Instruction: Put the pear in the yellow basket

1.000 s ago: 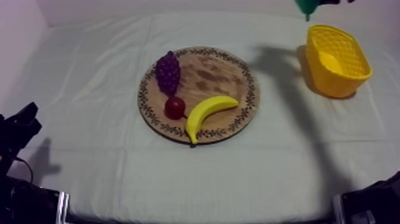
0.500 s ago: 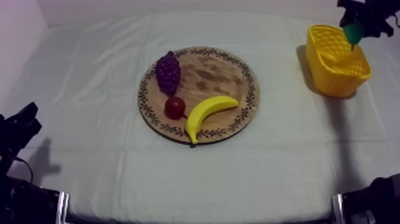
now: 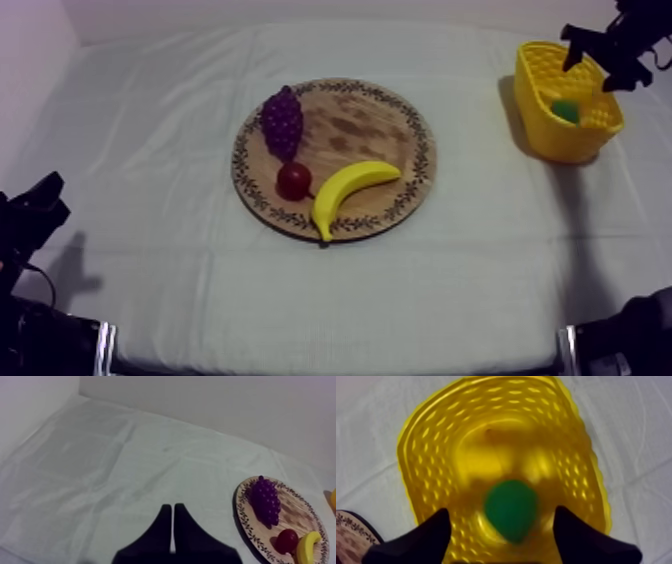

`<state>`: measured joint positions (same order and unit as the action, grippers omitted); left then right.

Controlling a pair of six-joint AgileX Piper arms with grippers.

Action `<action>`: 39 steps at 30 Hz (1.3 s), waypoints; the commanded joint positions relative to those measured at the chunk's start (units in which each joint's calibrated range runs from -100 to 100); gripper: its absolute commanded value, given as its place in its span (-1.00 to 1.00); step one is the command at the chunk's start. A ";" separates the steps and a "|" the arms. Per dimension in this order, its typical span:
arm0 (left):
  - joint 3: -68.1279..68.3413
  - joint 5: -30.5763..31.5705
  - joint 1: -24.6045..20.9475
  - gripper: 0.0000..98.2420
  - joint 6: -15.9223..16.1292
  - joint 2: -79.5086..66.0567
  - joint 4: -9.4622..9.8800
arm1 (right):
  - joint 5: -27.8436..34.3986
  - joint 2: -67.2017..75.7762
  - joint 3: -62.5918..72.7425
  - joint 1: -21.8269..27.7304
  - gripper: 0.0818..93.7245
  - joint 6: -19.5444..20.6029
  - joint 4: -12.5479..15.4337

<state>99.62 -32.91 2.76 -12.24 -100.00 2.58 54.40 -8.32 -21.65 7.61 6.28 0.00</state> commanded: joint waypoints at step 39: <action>0.05 0.01 0.03 -1.00 0.00 0.00 -0.01 | -1.40 76.32 -40.42 -2.79 -0.83 -2.39 -2.74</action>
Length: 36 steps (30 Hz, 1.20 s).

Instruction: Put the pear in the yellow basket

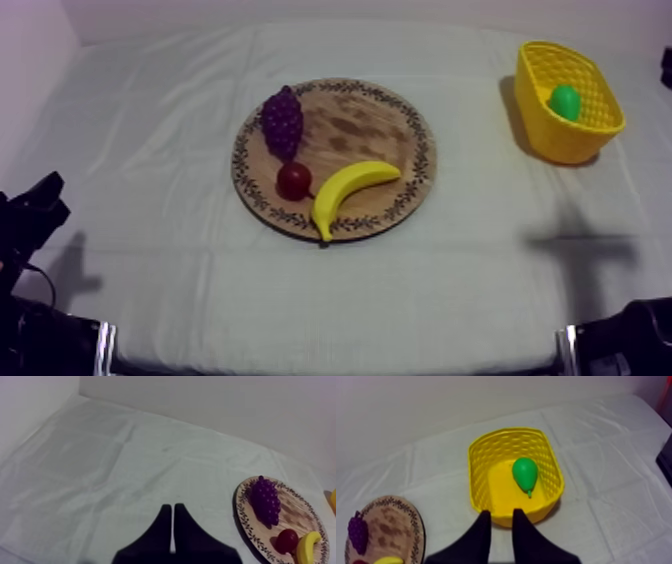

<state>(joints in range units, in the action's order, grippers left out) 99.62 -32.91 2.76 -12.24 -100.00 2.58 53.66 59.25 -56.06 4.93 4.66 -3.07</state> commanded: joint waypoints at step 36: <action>0.05 0.01 0.03 -1.00 0.00 0.00 -0.01 | -15.06 36.42 -43.70 -2.33 -0.99 -15.27 3.97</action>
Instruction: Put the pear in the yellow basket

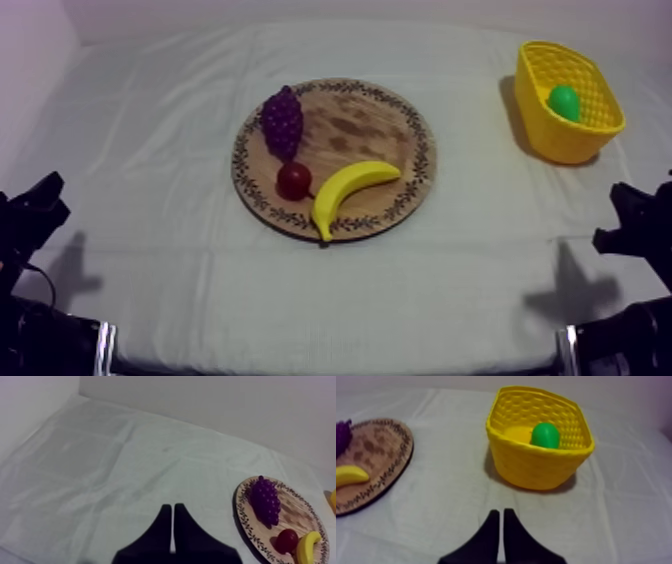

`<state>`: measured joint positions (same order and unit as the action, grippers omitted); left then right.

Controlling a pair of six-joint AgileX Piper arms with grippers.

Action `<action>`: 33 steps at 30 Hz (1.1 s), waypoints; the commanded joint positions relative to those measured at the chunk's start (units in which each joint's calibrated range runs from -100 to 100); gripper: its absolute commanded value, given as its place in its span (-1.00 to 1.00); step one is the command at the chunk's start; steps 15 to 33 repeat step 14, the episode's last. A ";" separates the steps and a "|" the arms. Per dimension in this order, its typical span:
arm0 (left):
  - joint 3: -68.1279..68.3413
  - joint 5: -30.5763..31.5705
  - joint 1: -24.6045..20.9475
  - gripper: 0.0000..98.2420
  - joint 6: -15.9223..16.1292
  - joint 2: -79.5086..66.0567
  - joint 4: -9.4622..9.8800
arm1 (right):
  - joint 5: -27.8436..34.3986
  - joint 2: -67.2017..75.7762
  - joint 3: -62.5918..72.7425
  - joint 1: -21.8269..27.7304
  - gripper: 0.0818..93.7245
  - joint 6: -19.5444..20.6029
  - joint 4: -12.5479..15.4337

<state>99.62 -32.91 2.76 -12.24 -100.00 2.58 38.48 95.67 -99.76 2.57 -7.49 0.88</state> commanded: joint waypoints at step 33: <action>0.05 0.01 0.10 -1.00 0.02 0.00 -0.01 | 0.07 0.00 -0.01 0.34 -0.99 -3.80 0.02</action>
